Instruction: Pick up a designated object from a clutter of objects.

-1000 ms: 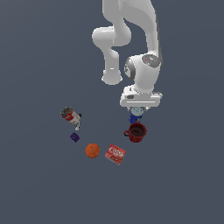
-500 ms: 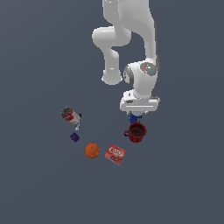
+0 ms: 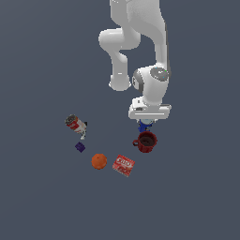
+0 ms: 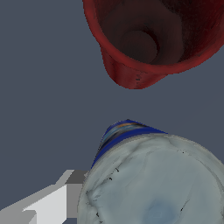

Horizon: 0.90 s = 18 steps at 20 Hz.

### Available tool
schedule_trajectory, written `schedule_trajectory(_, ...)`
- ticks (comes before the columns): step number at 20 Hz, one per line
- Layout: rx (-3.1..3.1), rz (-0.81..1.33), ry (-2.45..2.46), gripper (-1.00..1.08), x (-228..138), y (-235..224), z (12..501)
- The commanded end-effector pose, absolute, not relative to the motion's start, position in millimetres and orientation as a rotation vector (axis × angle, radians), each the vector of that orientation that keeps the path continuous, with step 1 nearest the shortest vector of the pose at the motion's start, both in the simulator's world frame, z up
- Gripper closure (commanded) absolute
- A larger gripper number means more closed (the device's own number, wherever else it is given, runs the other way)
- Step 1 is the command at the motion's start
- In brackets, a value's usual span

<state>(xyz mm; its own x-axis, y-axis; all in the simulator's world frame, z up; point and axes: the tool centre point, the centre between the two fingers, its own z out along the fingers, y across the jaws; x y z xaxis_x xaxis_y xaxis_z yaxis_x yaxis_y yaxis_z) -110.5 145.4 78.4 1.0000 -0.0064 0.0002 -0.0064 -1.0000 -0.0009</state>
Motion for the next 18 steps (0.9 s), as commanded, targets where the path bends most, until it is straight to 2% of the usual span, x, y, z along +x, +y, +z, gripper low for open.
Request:
schedule_trajectory(1,-3.141,0.001,0.011,1.08,-110,145,77)
schedule_trajectory(10,-3.14,0.0,0.01,1.08,-103,135,91)
schedule_trajectory(18,-3.138,0.001,0.009,1.08,-81,103,131)
